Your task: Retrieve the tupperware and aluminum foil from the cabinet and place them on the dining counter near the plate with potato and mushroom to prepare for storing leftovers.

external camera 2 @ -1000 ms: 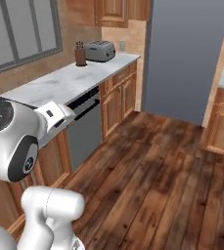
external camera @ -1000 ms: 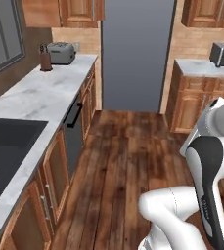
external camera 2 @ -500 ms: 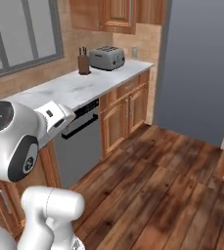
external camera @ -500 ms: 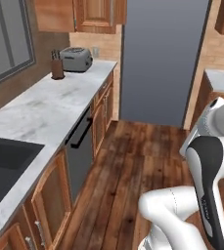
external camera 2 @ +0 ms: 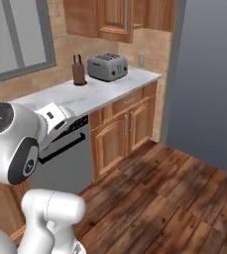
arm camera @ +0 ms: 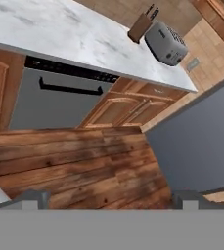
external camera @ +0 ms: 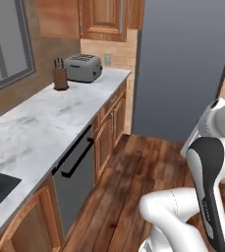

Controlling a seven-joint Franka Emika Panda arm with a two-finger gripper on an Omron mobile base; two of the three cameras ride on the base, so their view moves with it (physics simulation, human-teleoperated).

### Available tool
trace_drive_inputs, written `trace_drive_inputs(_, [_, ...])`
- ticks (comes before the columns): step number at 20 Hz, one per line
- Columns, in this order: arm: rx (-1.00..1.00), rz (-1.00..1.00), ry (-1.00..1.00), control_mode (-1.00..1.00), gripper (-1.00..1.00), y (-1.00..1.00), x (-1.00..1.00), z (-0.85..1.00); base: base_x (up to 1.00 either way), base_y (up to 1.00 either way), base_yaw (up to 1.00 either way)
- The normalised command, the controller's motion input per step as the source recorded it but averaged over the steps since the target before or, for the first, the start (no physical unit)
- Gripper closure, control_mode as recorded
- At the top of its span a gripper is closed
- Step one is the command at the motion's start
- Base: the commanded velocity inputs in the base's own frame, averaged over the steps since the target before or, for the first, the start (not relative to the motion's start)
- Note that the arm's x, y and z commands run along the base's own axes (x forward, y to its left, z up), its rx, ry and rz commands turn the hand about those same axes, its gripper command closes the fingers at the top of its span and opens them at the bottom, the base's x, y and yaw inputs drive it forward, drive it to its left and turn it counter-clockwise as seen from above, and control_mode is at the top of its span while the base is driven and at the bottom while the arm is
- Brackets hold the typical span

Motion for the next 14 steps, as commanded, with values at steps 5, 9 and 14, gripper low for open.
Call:
trace_drive_inputs(5, [0.0,0.0,0.0,1.0,-1.0,0.0,0.0,0.0,1.0,-0.51,0.35])
trace_drive_inputs(9, [0.0,0.0,0.0,1.0,-1.0,0.0,0.0,0.0,1.0,-0.67,0.32])
trace_drive_inputs(14, [0.0,0.0,0.0,1.0,-1.0,0.0,0.0,0.0,1.0,-0.74,0.31])
